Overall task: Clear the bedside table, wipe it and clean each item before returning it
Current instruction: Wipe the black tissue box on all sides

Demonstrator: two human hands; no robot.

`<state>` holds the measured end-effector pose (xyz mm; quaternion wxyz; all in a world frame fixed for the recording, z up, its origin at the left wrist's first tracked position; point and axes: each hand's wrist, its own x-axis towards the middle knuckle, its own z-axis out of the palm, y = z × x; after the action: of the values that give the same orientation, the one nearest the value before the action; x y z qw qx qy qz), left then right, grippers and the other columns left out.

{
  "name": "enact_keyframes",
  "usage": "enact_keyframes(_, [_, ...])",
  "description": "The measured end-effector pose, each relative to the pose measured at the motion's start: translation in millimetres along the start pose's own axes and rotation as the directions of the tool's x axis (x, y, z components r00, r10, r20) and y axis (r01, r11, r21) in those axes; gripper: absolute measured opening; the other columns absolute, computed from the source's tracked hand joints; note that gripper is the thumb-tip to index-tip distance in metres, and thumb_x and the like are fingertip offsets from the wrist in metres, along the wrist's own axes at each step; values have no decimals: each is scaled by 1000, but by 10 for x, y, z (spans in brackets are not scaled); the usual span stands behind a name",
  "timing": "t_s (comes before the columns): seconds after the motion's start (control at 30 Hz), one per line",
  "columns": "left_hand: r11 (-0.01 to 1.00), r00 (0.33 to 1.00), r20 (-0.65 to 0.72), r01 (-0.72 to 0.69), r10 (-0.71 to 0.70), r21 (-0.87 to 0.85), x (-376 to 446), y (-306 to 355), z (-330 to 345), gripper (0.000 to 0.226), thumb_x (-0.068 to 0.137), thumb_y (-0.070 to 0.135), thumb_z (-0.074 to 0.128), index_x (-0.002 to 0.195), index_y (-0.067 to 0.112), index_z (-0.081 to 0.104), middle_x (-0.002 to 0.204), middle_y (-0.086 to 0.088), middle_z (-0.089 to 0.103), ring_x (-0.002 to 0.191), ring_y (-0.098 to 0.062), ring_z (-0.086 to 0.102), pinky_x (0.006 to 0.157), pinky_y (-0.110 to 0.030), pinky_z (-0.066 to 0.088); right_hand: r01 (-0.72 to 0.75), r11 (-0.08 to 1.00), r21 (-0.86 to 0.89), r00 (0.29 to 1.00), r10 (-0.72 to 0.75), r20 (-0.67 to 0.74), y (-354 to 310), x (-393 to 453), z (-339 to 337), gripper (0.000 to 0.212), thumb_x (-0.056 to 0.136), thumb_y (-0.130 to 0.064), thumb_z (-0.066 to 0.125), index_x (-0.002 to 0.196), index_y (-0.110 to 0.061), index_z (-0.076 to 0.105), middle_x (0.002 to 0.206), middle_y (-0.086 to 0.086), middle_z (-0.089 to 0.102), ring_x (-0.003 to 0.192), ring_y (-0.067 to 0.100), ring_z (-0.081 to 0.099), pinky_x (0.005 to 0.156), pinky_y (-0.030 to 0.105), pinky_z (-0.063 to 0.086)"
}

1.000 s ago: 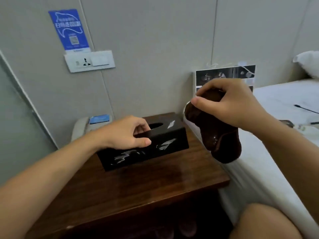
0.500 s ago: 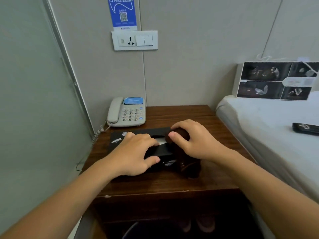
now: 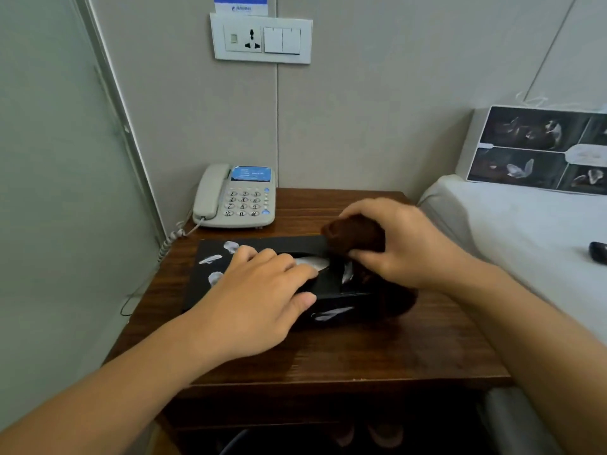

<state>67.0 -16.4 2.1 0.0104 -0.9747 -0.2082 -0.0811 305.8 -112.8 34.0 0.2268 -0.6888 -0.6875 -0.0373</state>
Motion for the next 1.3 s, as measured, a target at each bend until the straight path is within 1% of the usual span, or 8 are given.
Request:
enact_keyframes(0.17, [999,1000,-10,-18,19,41,2,24,41,41,108,51,29,142,37,46,116,15,55,108,-10,52,102,-36,31,-3,988,153,989,-19,144,24,-105,113,34,105,-40,51,134,-36,66,121,-14,60,114,2,56,98,21,44])
enact_keyframes(0.47, [992,989,-112,-90,100,87,7,-16,147,52,102,49,18,121,30,62,96,13,59,81,-12,56,89,-38,43,-43,994,97,979,22,202,-120,-154,58,14,89,-36,72,102,-36,68,95,-15,67,87,2,63,74,20,52])
enact_keyframes(0.6, [991,983,-127,-122,129,59,4,-59,136,62,99,53,10,131,31,58,106,15,59,85,-9,50,93,-34,38,-155,987,46,988,153,31,-21,87,151,15,89,-31,71,103,-31,71,99,-9,71,94,15,66,83,34,55])
enact_keyframes(0.77, [990,981,-132,-142,144,26,-6,-74,149,61,100,54,12,133,33,58,106,16,58,82,-7,41,93,-32,38,-85,986,143,974,52,219,-73,-99,76,15,89,-30,72,103,-35,73,97,-16,71,88,2,66,78,24,56])
enact_keyframes(0.93, [992,985,-120,-122,125,37,-15,-58,136,66,98,57,7,139,34,54,114,16,59,87,-5,41,92,-30,31,-163,987,-5,983,163,79,8,58,152,25,95,-36,67,119,-40,71,112,-9,66,105,15,63,92,35,53])
enact_keyframes(1.07, [995,994,-56,-96,97,15,-16,-29,94,65,99,57,6,143,36,48,116,17,54,94,-8,47,101,-33,32,-89,994,58,954,68,293,-79,-250,-1,26,94,-42,69,120,-44,68,110,-19,62,99,2,61,84,21,52])
enact_keyframes(1.2, [994,992,-68,-108,108,4,-18,-27,93,66,100,58,8,145,33,49,118,16,56,92,-6,40,94,-30,28,-173,985,1,980,172,98,-21,-26,81,23,95,-39,68,117,-36,72,113,-10,67,106,14,64,93,36,55])
enact_keyframes(1.3, [993,992,-71,-104,108,52,-15,-27,106,72,95,58,0,140,34,50,111,16,56,91,-9,52,99,-35,34,-112,993,45,977,102,188,-61,-139,40,19,90,-38,71,109,-38,74,103,-19,70,97,2,66,88,28,56])
